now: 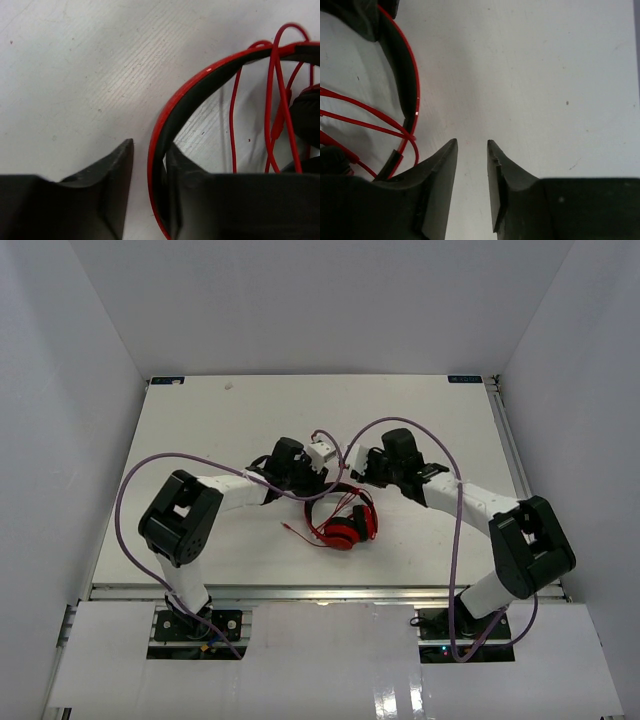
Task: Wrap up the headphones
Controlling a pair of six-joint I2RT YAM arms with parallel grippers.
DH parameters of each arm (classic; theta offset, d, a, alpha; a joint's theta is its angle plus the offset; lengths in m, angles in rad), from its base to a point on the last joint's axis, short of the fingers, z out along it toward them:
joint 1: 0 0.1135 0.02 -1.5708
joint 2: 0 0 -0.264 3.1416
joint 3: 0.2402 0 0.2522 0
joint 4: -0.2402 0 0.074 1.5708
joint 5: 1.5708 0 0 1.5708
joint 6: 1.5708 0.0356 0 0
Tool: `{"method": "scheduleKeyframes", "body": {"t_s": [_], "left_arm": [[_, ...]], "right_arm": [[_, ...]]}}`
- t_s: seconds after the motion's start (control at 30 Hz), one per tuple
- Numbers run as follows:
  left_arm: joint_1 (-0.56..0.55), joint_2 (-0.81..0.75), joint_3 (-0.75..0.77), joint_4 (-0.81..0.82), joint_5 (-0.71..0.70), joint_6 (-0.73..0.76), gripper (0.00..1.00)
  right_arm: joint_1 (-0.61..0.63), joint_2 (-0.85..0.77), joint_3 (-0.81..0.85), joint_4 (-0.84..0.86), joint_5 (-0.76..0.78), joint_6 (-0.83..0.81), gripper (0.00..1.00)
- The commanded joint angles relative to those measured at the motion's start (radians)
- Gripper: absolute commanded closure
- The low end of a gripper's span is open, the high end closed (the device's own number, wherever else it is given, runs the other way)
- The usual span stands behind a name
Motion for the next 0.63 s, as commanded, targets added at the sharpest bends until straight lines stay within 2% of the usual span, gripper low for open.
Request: {"method": "scheduleKeyframes", "body": {"t_s": [0.0,0.03,0.1,0.17,0.2,0.37,0.5,0.6], "left_arm": [[0.000,-0.049,0.029,-0.030,0.027,-0.023,0.44],[0.000,-0.062,0.023,-0.043,0.032,-0.024,0.37],[0.000,-0.110,0.012,-0.076,0.045,-0.024,0.15],[0.000,-0.160,-0.005,-0.100,0.044,-0.030,0.02],[0.000,-0.208,-0.012,-0.107,0.040,-0.038,0.02],[0.002,-0.424,-0.064,-0.122,0.025,-0.104,0.02],[0.002,-0.643,-0.161,-0.120,0.005,-0.210,0.02],[0.003,-0.836,-0.278,-0.072,-0.007,-0.302,0.02]], "right_arm": [[-0.062,-0.122,0.022,-0.018,-0.097,0.074,0.56],[-0.084,-0.150,0.017,-0.041,-0.116,0.093,0.53],[-0.141,-0.209,0.005,-0.090,-0.159,0.134,0.42],[-0.180,-0.280,-0.019,-0.119,-0.200,0.197,0.12],[-0.211,-0.324,-0.038,-0.121,-0.215,0.237,0.08],[-0.274,-0.476,-0.125,-0.122,-0.186,0.497,0.10],[-0.276,-0.544,-0.148,-0.149,0.007,0.698,0.10],[-0.276,-0.590,-0.166,-0.150,0.076,0.734,0.10]]}}
